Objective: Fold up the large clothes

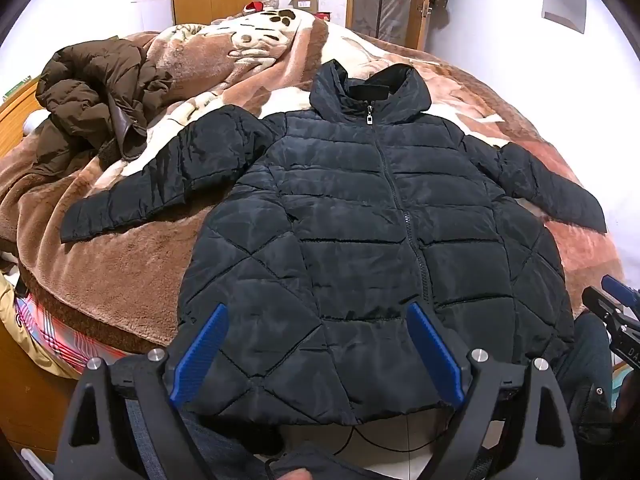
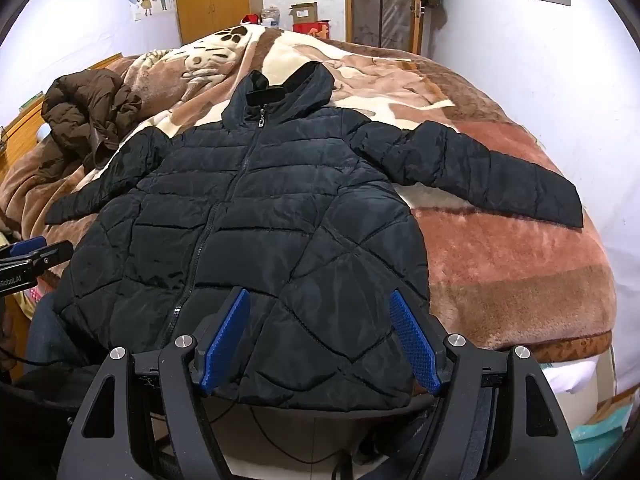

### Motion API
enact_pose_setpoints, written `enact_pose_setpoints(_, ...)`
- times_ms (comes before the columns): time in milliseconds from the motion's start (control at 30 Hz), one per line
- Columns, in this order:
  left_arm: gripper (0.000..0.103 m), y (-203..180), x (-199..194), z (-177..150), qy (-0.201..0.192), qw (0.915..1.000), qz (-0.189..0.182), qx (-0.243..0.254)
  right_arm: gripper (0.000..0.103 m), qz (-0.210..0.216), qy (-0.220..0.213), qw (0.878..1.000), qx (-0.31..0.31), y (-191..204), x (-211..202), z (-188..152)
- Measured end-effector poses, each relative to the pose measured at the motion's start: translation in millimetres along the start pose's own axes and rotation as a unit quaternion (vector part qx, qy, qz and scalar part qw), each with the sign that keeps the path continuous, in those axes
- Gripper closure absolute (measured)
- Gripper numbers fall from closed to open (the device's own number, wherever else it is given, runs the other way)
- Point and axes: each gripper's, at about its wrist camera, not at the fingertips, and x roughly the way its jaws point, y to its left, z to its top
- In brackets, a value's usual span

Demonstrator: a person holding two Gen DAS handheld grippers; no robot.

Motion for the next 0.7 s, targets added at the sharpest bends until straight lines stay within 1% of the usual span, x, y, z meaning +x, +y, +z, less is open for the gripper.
enact_pose_setpoints(367, 0.011, 0.3, 0.1, -0.1, 0.003, 1.0000, -0.002, -0.001, 0.031, 0.001, 0.003, 1.000, 0.001, -1.6, -4.2, 6.0)
enact_pose_setpoints(400, 0.011, 0.5, 0.2, -0.3, 0.004, 1.0000, -0.002, -0.001, 0.030, 0.001, 0.003, 1.000, 0.001, -2.1, 2.7, 0.4)
enact_pose_setpoints(533, 0.011, 2.1, 5.6, -4.9, 0.006, 1.0000, -0.004, -0.002, 0.031, 0.001, 0.004, 1.000, 0.001, 0.1, 2.3, -0.1)
enact_pose_setpoints(700, 0.011, 0.0, 6.6, -2.9, 0.008, 1.0000, -0.002, -0.002, 0.031, 0.000, 0.007, 1.000, 0.000, 0.6, 5.9, -4.2)
